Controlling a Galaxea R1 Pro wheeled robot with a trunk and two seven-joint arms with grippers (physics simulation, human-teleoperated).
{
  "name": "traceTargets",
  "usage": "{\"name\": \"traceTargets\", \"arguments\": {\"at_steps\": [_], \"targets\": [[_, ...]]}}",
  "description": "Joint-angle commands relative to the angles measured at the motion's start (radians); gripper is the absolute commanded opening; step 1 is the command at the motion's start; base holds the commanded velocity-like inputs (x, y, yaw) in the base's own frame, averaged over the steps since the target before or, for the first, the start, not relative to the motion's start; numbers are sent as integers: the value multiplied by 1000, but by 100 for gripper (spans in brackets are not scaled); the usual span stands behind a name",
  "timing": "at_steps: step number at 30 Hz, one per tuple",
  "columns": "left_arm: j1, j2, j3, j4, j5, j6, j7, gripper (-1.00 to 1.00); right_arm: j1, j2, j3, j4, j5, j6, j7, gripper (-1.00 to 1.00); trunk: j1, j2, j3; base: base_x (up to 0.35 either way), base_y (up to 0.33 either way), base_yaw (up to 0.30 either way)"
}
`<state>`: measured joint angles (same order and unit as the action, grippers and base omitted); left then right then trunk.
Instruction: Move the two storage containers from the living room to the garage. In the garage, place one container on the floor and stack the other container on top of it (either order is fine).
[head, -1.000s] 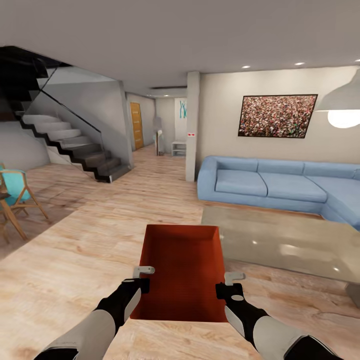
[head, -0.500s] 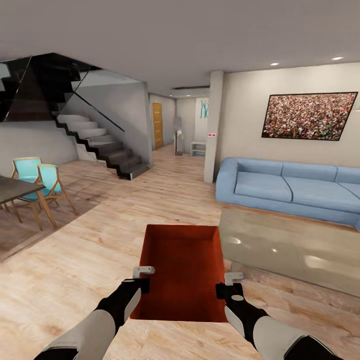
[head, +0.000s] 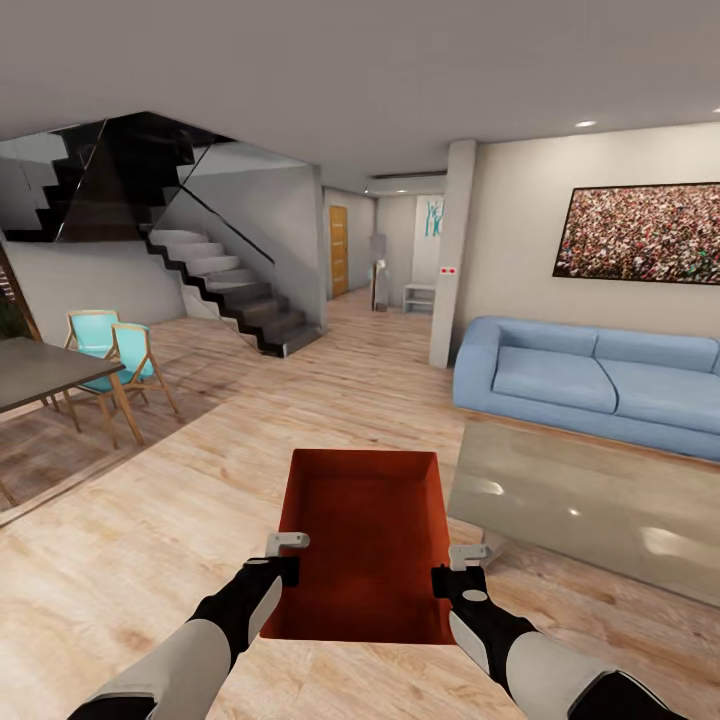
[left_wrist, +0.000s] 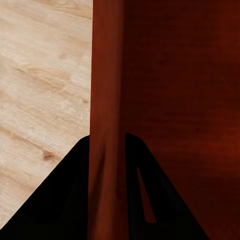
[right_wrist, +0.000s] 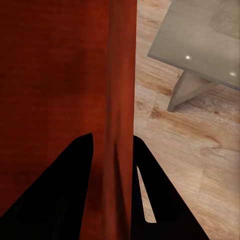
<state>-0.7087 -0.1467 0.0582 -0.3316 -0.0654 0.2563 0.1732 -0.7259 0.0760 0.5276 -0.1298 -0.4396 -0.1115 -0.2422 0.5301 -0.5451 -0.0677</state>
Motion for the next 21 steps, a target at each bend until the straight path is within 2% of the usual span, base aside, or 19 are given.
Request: {"name": "traceTargets", "arguments": {"at_steps": [1,21], "targets": [[0,-4,17,2,-11,8,5,-100,-1,1,3,-16,4,-13,-28,-100,0,-2,-2,0,0,5],[0,-4,17,1,-11,8,5,-100,-1,1,3,-16,4,1,-29,-100,0,-2,-2,0,0,0]]}}
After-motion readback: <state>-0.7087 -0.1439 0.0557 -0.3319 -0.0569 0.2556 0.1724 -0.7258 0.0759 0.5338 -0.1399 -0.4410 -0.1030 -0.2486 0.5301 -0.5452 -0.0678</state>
